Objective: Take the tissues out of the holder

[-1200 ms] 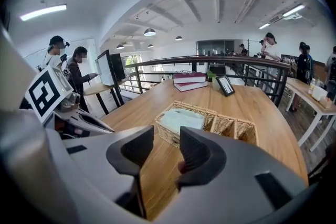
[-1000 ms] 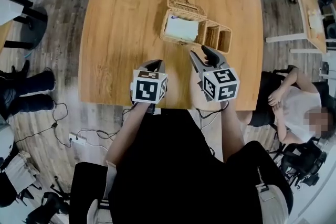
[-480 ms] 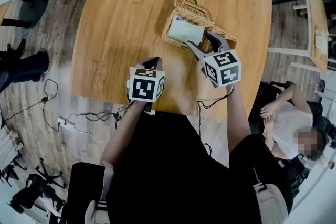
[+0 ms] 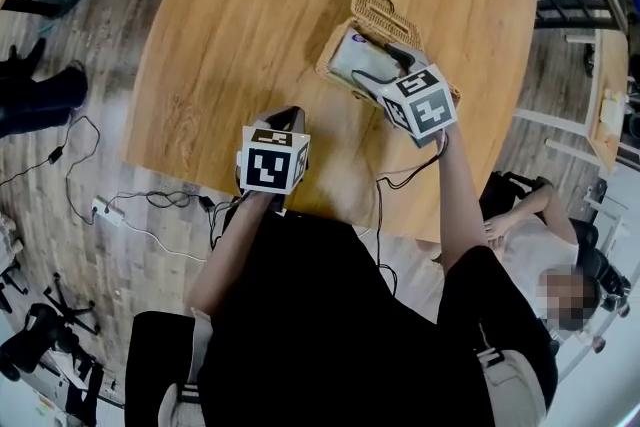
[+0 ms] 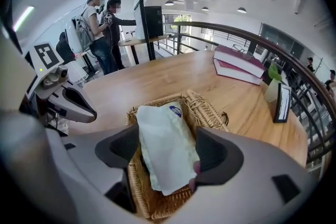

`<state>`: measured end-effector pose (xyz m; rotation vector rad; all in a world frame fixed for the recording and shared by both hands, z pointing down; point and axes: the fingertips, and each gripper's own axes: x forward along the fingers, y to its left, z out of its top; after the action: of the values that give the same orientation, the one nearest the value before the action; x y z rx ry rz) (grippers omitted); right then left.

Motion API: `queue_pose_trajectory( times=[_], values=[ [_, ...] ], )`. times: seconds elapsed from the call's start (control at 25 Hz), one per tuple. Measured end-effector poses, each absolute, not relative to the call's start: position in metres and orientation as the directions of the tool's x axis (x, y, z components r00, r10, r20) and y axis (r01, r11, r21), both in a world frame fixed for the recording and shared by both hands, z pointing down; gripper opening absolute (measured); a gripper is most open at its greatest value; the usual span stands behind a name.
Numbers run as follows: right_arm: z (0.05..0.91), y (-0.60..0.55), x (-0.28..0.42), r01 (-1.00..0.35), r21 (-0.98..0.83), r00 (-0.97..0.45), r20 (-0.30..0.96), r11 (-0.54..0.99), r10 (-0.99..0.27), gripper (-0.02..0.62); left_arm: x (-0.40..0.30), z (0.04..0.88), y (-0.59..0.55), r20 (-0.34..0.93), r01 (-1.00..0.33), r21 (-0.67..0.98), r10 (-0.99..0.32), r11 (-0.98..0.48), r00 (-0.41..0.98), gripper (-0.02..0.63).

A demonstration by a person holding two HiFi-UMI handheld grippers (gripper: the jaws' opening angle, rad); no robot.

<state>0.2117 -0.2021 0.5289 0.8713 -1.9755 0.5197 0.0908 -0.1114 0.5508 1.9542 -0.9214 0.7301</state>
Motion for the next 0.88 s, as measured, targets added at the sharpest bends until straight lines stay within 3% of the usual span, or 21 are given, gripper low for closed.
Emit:
queue_pose_trajectory(
  times=[0.36, 0.88],
  values=[
    [0.557, -0.207, 0.208, -0.685, -0.042, -0.321, 0.914, 0.727, -0.249, 0.342, 0.088, 0.559, -0.114, 0.76, -0.822, 0.454, -0.331, -0.344, 0.559, 0.012],
    [0.58, -0.211, 0.205, -0.669, -0.07, -0.281, 0.945, 0.74, -0.165, 0.336, 0.085, 0.569, -0.113, 0.766, -0.826, 0.468, -0.321, -0.315, 0.557, 0.012]
  ],
)
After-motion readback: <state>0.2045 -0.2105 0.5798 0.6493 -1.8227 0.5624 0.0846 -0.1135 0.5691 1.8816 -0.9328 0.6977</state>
